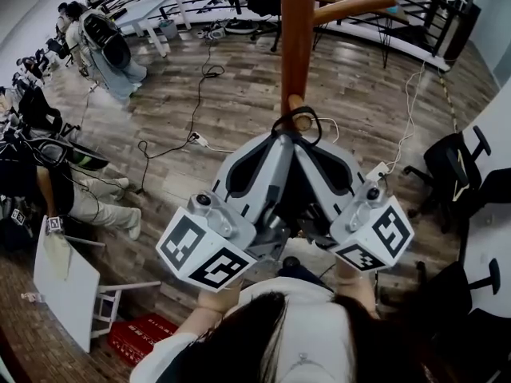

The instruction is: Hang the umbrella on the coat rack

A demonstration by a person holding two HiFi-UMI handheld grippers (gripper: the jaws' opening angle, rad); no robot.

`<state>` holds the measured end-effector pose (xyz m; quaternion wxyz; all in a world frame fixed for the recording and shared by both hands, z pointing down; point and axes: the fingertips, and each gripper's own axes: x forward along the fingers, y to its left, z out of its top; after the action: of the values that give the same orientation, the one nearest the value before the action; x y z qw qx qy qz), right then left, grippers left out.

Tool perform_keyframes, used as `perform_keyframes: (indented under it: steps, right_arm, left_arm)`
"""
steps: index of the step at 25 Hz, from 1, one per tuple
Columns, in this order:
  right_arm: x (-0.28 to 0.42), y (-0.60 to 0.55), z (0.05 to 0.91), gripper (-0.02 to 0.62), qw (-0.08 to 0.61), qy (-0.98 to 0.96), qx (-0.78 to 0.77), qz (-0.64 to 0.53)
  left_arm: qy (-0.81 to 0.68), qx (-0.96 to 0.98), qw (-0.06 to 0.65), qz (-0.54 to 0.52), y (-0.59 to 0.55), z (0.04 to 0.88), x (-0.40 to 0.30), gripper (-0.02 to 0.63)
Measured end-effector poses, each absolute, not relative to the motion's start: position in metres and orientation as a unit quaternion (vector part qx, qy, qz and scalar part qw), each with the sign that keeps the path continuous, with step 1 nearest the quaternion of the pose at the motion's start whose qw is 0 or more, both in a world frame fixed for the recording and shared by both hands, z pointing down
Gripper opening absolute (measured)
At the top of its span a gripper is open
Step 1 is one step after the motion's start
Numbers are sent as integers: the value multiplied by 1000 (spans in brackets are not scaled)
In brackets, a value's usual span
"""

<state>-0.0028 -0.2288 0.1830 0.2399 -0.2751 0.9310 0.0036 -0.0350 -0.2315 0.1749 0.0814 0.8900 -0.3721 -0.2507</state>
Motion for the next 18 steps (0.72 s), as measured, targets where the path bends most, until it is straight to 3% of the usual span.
perform_keyframes:
  steps: [18]
  right_arm:
    - [-5, -253, 207, 34, 232, 930, -283, -28]
  left_arm:
    - [-380, 884, 123, -241, -257, 200, -37, 8]
